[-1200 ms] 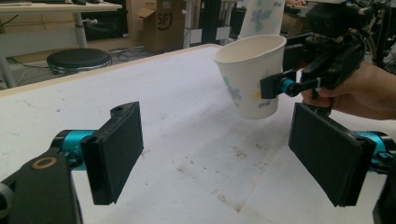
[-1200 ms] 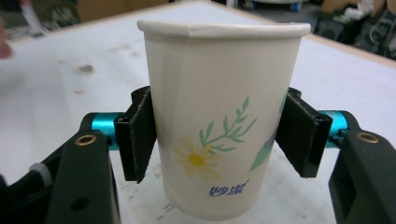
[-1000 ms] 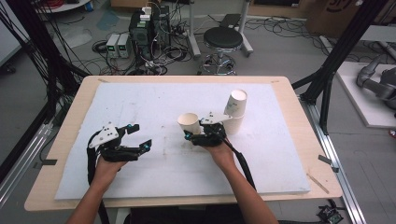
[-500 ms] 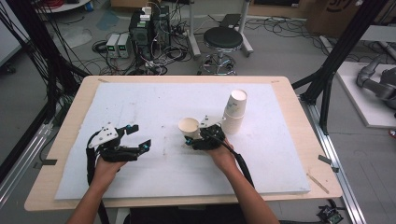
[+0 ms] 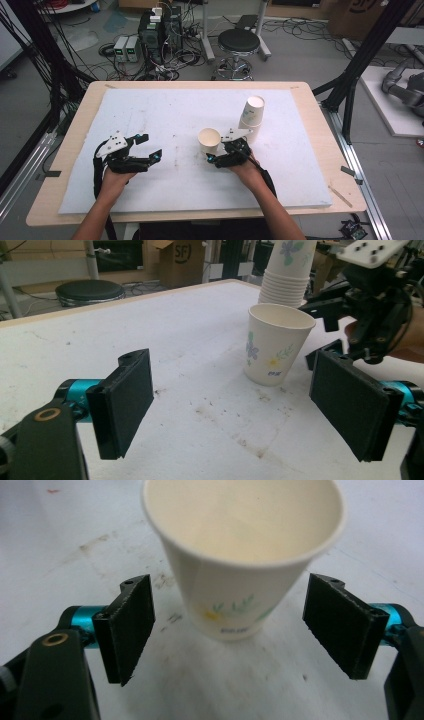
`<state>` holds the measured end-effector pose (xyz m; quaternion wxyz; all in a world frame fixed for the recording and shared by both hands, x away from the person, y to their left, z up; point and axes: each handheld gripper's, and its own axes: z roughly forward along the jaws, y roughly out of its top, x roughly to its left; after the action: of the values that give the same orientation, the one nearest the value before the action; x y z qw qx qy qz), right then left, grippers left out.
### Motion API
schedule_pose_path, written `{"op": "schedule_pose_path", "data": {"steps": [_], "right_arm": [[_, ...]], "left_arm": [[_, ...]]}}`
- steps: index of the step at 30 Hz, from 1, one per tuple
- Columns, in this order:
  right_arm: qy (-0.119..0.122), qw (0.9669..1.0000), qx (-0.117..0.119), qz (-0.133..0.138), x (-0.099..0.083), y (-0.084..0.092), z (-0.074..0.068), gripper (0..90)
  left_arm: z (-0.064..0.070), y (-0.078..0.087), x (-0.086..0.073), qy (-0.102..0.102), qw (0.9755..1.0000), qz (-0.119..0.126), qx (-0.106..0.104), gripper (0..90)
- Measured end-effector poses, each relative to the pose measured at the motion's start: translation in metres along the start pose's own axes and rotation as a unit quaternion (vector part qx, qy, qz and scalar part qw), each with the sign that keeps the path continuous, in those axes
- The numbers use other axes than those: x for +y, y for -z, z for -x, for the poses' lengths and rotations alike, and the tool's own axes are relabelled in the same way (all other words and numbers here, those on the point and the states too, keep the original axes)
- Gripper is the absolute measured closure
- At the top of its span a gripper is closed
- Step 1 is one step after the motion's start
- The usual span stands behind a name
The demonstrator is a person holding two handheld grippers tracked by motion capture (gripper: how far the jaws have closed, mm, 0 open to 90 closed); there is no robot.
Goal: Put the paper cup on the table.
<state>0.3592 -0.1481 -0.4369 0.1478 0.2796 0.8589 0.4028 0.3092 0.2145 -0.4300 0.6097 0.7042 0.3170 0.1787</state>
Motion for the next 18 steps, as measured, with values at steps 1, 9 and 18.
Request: {"op": "schedule_pose_path", "data": {"steps": [1, 9, 18], "right_arm": [[-0.001, 1.0000, 0.003, 0.004, -0.002, 0.005, 0.001, 21.1], [-0.008, 0.9988, 0.005, 0.048, -0.021, 0.059, 0.008, 21.1], [-0.016, 0.9955, -0.026, 0.090, -0.052, 0.114, 0.023, 20.9]], "left_arm": [[0.000, 0.000, 0.000, 0.002, 1.0000, 0.001, -0.001, 17.5], [-0.001, 0.000, 0.000, 0.004, 1.0000, 0.004, 0.006, 17.5], [0.000, 0.000, 0.002, 0.004, 0.9998, 0.016, 0.013, 17.8]]}}
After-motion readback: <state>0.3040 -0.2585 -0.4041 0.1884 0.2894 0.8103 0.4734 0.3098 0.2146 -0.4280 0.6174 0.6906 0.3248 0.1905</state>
